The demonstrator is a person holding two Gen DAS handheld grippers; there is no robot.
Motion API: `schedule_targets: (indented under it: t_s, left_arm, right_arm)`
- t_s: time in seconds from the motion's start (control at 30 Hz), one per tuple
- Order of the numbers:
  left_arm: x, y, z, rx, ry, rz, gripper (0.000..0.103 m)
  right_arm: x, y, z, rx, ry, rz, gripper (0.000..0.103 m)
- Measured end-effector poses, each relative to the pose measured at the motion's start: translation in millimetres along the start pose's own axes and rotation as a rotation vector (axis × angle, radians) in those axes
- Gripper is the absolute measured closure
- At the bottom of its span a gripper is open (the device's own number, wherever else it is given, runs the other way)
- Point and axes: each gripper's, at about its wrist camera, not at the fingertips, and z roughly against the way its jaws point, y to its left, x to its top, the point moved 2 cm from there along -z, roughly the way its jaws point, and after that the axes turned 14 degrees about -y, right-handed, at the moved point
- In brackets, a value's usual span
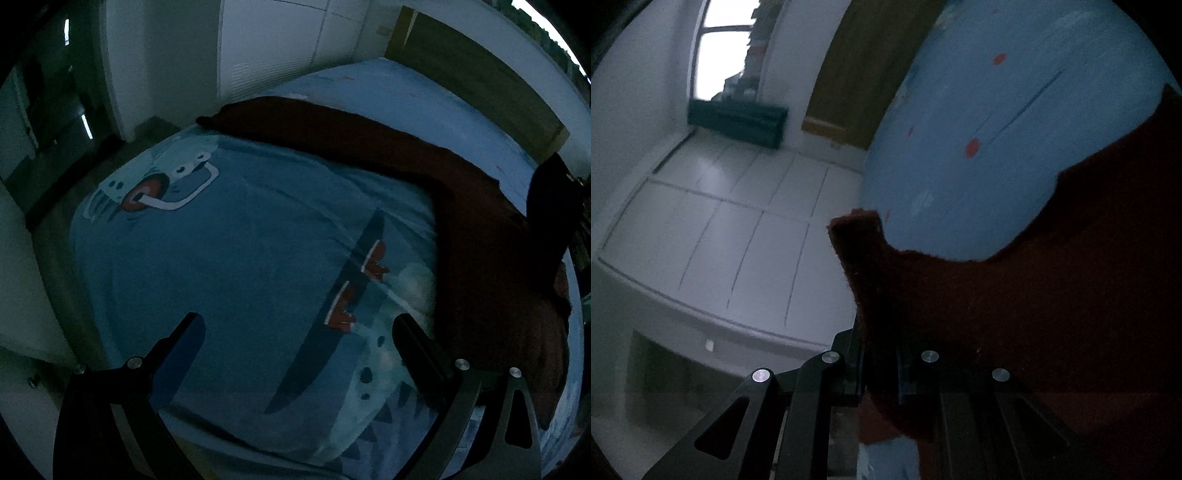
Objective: Fold small clothes
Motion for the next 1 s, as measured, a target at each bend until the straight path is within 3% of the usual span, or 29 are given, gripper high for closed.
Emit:
schedule_targets:
  t_s: [0.2,0.53,0.63,0.7,0.83,1.0]
  left_arm:
    - [-4.3,9.4,-3.3,0.005,0.013,0.015,0.003]
    - [-10.2,23.5,-9.1,0.021,0.028,0.036,0.003]
    - [-11.2,26.0,-10.1,0.026,0.031,0.043,0.003]
    - [-11.8,26.9,-10.3,0.025,0.030,0.046,0.003]
    - [-9.5,23.7,-7.2,0.032,0.005,0.029,0.003]
    - [-2.2,17.2,-3.6,0.027,-0.047,0.003,0.003]
  right_arm:
    - [-38.5,3.0,-29.6,-0.036,0.094,0.086,0.091]
    - [-118.1,-38.0,-63.3,-0.224,0.274,0.285,0.087]
    - [-134.0,-42.9,-68.9,-0.234,0.317,0.325,0.074]
    - [-142.1,-43.6,-71.4,-0.234,0.334,0.340,0.055]
    - [-151.6,-38.9,-67.5,-0.231,0.361,0.408,0.047]
    - [-147.9,-17.8,-54.3,-0.166,0.375,0.479,0.047]
